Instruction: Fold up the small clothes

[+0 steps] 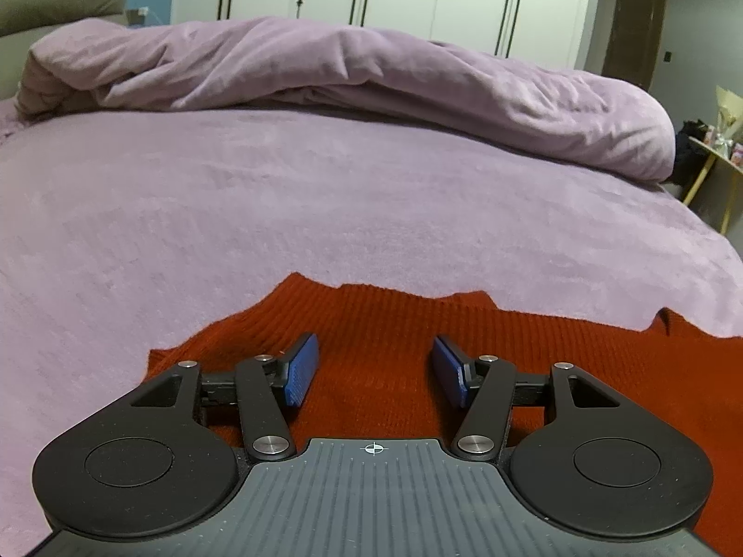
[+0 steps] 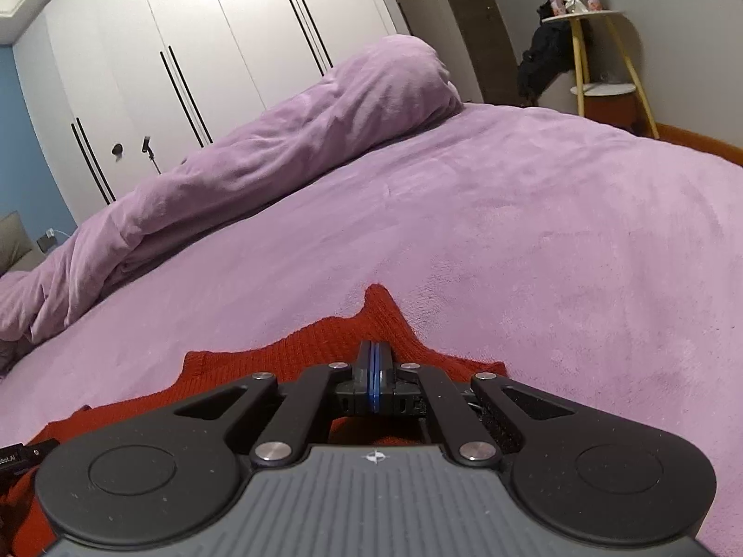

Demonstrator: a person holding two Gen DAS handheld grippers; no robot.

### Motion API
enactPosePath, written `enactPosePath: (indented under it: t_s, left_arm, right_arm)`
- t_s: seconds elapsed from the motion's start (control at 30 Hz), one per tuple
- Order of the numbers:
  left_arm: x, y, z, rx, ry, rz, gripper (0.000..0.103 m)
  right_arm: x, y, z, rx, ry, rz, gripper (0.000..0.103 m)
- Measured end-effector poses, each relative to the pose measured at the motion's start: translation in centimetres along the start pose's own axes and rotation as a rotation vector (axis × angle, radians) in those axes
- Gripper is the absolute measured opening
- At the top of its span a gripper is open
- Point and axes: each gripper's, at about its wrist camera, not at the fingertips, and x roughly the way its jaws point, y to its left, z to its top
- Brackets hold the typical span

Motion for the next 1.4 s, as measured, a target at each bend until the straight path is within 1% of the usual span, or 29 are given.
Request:
enactPosePath:
  t_s: [0.33, 0.47, 0.53, 0.57, 0.6, 0.63, 0.67, 0.7, 0.73, 0.77, 0.8, 0.83, 0.87, 0.93, 1.0, 1.03, 1.07, 1.1, 1.13, 1.27, 1.37, 1.4]
  left_arm:
    - [0.4, 1.6, -0.1, -0.076, -0.011, -0.074, 0.062]
    - [-0.5, 2.1, 0.0, -0.105, -0.011, -0.089, 0.060]
    - [-1.8, 2.2, 0.0, -0.102, 0.009, -0.070, 0.059]
    - [-2.8, 2.0, 0.0, -0.082, 0.027, -0.046, 0.062]
    - [-3.9, 1.8, -0.1, -0.044, 0.040, -0.009, 0.065]
    - [-5.2, 1.6, -0.3, 0.005, 0.055, 0.030, 0.075]
    - [-6.5, 1.7, -0.7, 0.049, 0.066, 0.056, 0.079]
    - [-7.8, 2.0, -1.3, 0.082, 0.070, 0.067, 0.079]
    - [-9.0, 2.5, -2.0, 0.108, 0.074, 0.078, 0.080]
    - [-10.0, 3.1, -2.8, 0.134, 0.087, 0.100, 0.082]
    - [-10.9, 3.9, -3.6, 0.154, 0.108, 0.123, 0.082]
    - [-11.7, 4.9, -4.5, 0.156, 0.115, 0.135, 0.082]
    - [-12.5, 5.6, -5.0, 0.145, 0.121, 0.146, 0.082]
    - [-14.2, 7.2, -5.6, 0.073, 0.115, 0.156, 0.082]
    - [-15.3, 8.5, -5.9, -0.010, 0.134, 0.157, 0.082]
    - [-15.8, 8.9, -6.0, -0.044, 0.147, 0.148, 0.081]
    - [-16.2, 9.3, -6.1, -0.072, 0.157, 0.135, 0.077]
    - [-16.7, 9.6, -6.1, -0.103, 0.171, 0.109, 0.074]
    - [-17.1, 9.9, -6.1, -0.137, 0.191, 0.066, 0.071]
    - [-17.5, 11.0, -6.8, -0.271, 0.259, -0.130, 0.071]
    - [-16.2, 11.8, -7.3, -0.370, 0.297, -0.199, 0.070]
    - [-15.6, 12.0, -7.4, -0.400, 0.301, -0.211, 0.070]
  right_arm:
    - [0.2, -0.9, -0.3, 0.061, -0.013, 0.042, 0.000]
    - [0.3, -1.2, -0.3, 0.087, -0.011, 0.050, 0.000]
    - [0.2, -0.8, -0.2, 0.073, -0.010, 0.033, 0.000]
    - [0.0, -0.3, -0.1, 0.054, -0.010, 0.009, 0.000]
    - [-0.1, 0.3, -0.1, 0.031, -0.009, -0.021, 0.000]
    - [-0.2, 1.1, 0.1, 0.002, -0.002, -0.058, 0.000]
    - [-0.6, 2.2, 0.3, -0.037, 0.013, -0.102, 0.004]
    - [-1.3, 3.3, 0.5, -0.076, 0.022, -0.140, 0.007]
    - [-2.5, 4.4, 0.4, -0.116, 0.020, -0.160, 0.014]
    - [-3.9, 5.3, 0.1, -0.151, 0.014, -0.147, 0.018]
    - [-5.6, 6.0, -0.4, -0.182, 0.006, -0.111, 0.018]
    - [-7.7, 6.6, -1.3, -0.198, -0.002, -0.058, 0.021]
    - [-9.6, 7.0, -2.1, -0.206, 0.003, -0.014, 0.027]
    - [-13.2, 7.7, -4.2, -0.226, 0.026, 0.056, 0.032]
    - [-15.8, 8.1, -6.2, -0.247, 0.059, 0.096, 0.033]
    - [-16.6, 8.5, -7.0, -0.257, 0.079, 0.104, 0.033]
    - [-17.3, 8.8, -7.8, -0.261, 0.098, 0.111, 0.033]
    - [-17.7, 9.1, -8.3, -0.260, 0.118, 0.119, 0.033]
    - [-17.9, 9.4, -8.7, -0.251, 0.138, 0.123, 0.033]
    - [-17.9, 10.6, -9.4, -0.197, 0.200, 0.140, 0.033]
    - [-17.8, 12.2, -9.7, -0.228, 0.226, 0.166, 0.033]
    - [-17.8, 12.8, -9.9, -0.242, 0.232, 0.175, 0.033]
